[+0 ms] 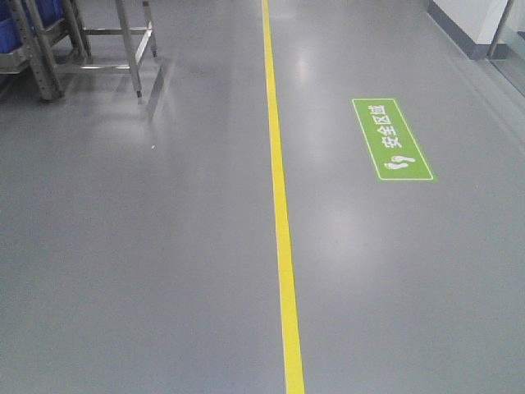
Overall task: Pour parts from conveyor to right shelf
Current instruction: 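Drive along the yellow floor line carrying the part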
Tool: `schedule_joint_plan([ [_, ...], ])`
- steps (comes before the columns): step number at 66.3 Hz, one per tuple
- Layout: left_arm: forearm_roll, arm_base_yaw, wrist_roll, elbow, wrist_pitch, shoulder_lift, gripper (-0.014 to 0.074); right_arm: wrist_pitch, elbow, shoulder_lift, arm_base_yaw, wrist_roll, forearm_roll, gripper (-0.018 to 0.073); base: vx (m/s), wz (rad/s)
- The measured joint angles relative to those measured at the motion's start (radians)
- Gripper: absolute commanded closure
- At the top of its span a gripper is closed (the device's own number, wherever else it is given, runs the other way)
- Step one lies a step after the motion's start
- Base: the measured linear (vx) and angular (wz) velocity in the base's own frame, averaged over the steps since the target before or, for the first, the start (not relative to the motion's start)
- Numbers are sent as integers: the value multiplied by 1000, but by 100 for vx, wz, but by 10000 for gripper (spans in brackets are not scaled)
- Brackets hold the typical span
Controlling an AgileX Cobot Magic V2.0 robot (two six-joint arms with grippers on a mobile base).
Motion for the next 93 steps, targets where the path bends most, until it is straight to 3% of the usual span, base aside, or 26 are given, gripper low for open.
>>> schedule_joint_plan([
  [39,0,0,0,0,0,0,603,0,0,0,0,0,0,561,60,-16],
  [93,0,0,0,0,0,0,603,0,0,0,0,0,0,561,67,10],
])
